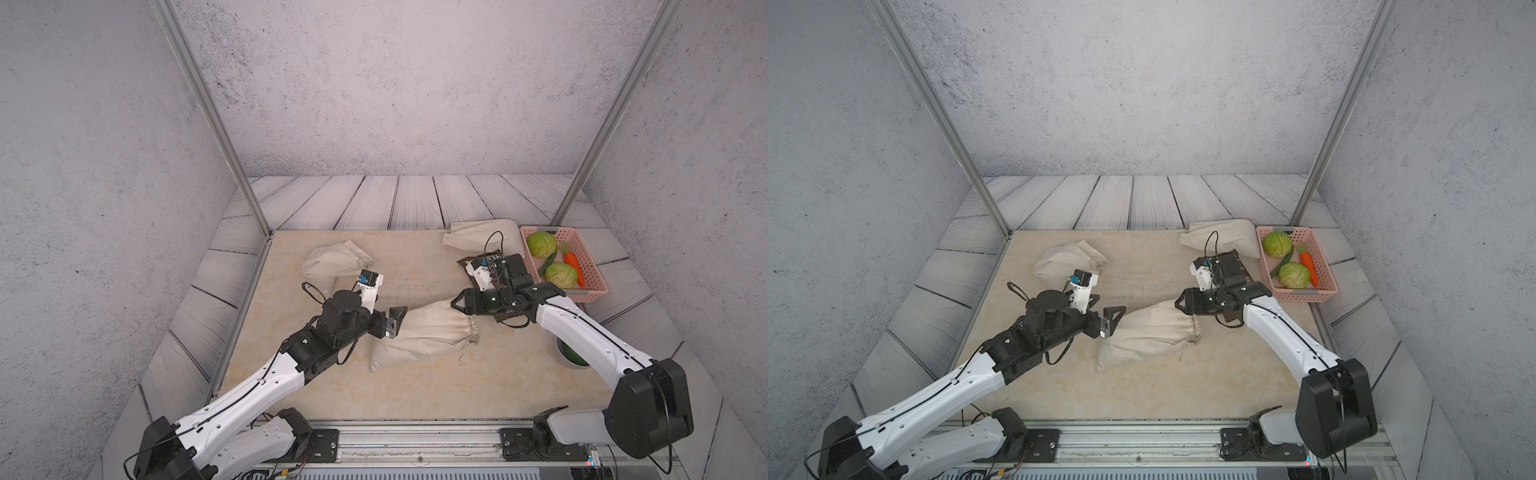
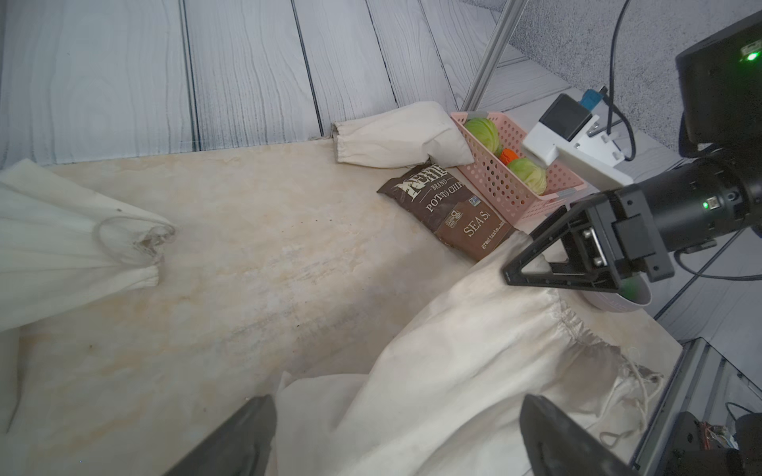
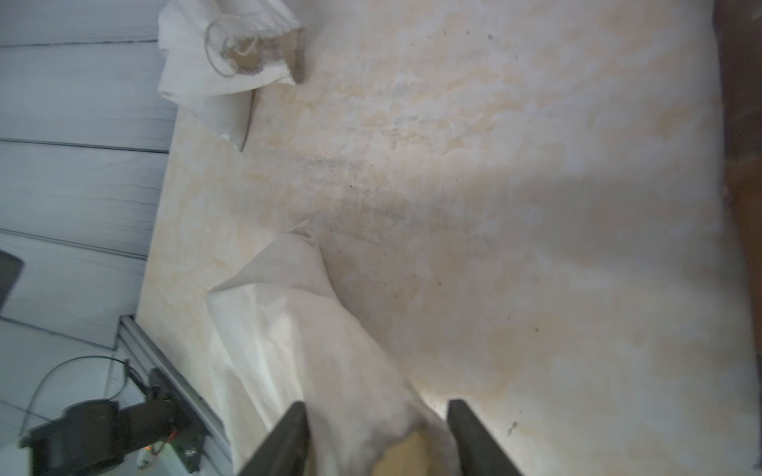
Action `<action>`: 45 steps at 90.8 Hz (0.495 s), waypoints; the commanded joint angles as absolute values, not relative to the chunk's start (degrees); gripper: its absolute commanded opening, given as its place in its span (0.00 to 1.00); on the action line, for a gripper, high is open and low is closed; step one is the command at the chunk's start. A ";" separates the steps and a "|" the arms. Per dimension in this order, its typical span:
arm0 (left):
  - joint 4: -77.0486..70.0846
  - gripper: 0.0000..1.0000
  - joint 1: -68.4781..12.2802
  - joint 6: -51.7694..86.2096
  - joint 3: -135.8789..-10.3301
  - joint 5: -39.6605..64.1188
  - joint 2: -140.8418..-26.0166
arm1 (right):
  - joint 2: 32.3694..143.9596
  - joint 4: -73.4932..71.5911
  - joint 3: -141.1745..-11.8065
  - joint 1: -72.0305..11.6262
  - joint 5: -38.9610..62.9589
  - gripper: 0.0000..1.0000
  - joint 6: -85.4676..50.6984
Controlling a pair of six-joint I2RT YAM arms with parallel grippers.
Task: Close the soil bag
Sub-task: Move the soil bag to the center of the board.
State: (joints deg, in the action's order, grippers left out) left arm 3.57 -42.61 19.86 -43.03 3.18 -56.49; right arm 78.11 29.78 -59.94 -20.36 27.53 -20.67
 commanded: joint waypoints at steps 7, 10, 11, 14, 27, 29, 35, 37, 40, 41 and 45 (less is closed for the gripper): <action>0.38 0.98 -42.71 20.90 -47.26 3.51 -55.50 | 78.30 28.82 -67.84 -20.76 27.07 0.02 -19.36; 0.60 0.98 -42.70 20.41 -48.09 3.25 -55.79 | 78.63 29.15 -69.78 -20.81 26.28 0.00 -19.34; 0.65 0.99 -42.71 20.22 -48.57 3.16 -55.93 | 78.78 29.21 -70.22 -20.82 25.97 0.00 -19.38; 0.92 0.98 -42.64 19.58 -49.61 2.90 -56.31 | 79.13 29.28 -72.17 -20.77 24.89 0.00 -19.61; 1.37 0.99 -42.63 18.80 -53.58 3.33 -58.60 | 79.79 28.12 -78.17 -20.93 19.35 0.00 -22.00; 1.22 0.98 -42.63 18.63 -54.11 4.37 -58.95 | 79.84 28.08 -78.91 -20.88 18.46 0.00 -22.29; 0.16 0.99 -42.71 18.22 -55.49 8.19 -60.31 | 80.27 27.55 -80.94 -21.02 16.13 0.00 -23.20; -0.09 0.99 -42.78 18.13 -55.75 9.45 -60.74 | 80.43 27.41 -81.65 -21.12 15.55 0.00 -23.58; -0.71 1.00 -42.80 18.23 -56.13 11.11 -61.44 | 80.78 27.19 -82.61 -21.12 14.57 0.00 -24.05; -0.97 0.99 -42.80 18.34 -56.15 11.66 -61.66 | 80.95 27.17 -82.92 -21.19 14.27 0.00 -24.20; -2.86 0.98 -42.93 18.96 -55.84 13.71 -62.33 | 81.43 26.95 -84.08 -21.32 13.08 0.00 -25.03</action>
